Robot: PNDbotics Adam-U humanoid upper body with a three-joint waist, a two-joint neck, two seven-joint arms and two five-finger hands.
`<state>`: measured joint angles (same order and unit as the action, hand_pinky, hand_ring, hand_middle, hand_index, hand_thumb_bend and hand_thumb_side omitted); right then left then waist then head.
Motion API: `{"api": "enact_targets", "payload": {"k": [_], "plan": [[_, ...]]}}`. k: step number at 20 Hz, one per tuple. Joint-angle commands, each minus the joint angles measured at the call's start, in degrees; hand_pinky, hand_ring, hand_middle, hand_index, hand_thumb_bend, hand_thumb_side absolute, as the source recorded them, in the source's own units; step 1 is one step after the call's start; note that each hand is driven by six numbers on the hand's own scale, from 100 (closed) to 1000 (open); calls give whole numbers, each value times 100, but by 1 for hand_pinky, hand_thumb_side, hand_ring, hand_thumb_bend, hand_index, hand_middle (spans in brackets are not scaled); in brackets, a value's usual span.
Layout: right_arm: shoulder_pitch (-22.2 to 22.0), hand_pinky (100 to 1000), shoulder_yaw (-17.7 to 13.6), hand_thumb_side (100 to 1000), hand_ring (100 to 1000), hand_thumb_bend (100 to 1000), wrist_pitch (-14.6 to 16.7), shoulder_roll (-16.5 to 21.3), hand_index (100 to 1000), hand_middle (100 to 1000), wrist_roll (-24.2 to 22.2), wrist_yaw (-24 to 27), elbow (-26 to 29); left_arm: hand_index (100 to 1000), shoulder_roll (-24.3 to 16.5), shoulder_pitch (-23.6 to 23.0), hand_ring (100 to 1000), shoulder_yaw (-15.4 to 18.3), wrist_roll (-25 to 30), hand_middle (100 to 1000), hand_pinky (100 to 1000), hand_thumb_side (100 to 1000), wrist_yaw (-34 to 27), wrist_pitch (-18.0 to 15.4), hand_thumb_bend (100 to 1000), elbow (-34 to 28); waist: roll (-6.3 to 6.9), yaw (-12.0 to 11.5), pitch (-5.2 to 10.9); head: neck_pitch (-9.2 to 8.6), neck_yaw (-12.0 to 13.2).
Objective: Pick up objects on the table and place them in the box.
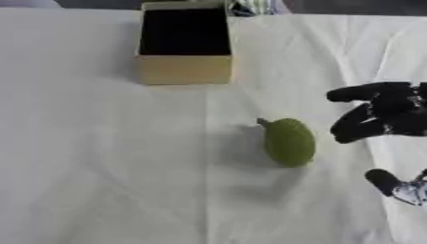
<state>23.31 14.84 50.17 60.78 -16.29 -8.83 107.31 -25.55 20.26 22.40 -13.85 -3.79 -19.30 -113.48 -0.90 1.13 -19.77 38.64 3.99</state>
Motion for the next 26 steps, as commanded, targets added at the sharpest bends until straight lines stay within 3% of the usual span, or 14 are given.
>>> {"api": "enact_targets", "payload": {"k": [1, 10, 15, 18, 22, 26], "plan": [[131, 903, -26, 365, 1000, 100, 167, 114, 868, 750, -327, 177, 6, 716, -97, 28, 549, 58, 39, 601, 506, 409, -15, 0, 169, -111, -6, -9, 127, -66, -15], [569, 904, 90, 356, 1000, 100, -76, -193, 869, 759, -557, 306, -157, 715, -55, 7, 547, 63, 101, 603, 504, 412, -54, 26, 166, -111, -1, -68, 134, -87, -70], [923, 944, 231, 359, 1000, 100, -558, -457, 905, 799, -859, 137, -335, 714, -49, 1, 546, 67, 121, 603, 504, 412, -74, 24, 164, -111, 8, -101, 133, -112, -91], [1072, 974, 319, 292, 1000, 177, -832, -574, 909, 825, -1182, 186, -376, 713, -50, -5, 546, 72, 130, 603, 504, 412, -79, 21, 164, -111, 12, -116, 133, -114, -100], [1210, 1000, 355, 100, 1000, 264, -1122, -683, 914, 783, -1634, 447, -422, 710, -38, 1, 547, 78, 135, 603, 504, 411, -92, 20, 165, -111, 5, -124, 136, -116, -119], [1323, 1000, 361, 100, 1000, 328, -1536, -826, 907, 769, -2162, 718, -500, 709, -18, 7, 546, 82, 137, 603, 503, 413, -103, 26, 162, -111, -3, -129, 139, -122, -115]]}}
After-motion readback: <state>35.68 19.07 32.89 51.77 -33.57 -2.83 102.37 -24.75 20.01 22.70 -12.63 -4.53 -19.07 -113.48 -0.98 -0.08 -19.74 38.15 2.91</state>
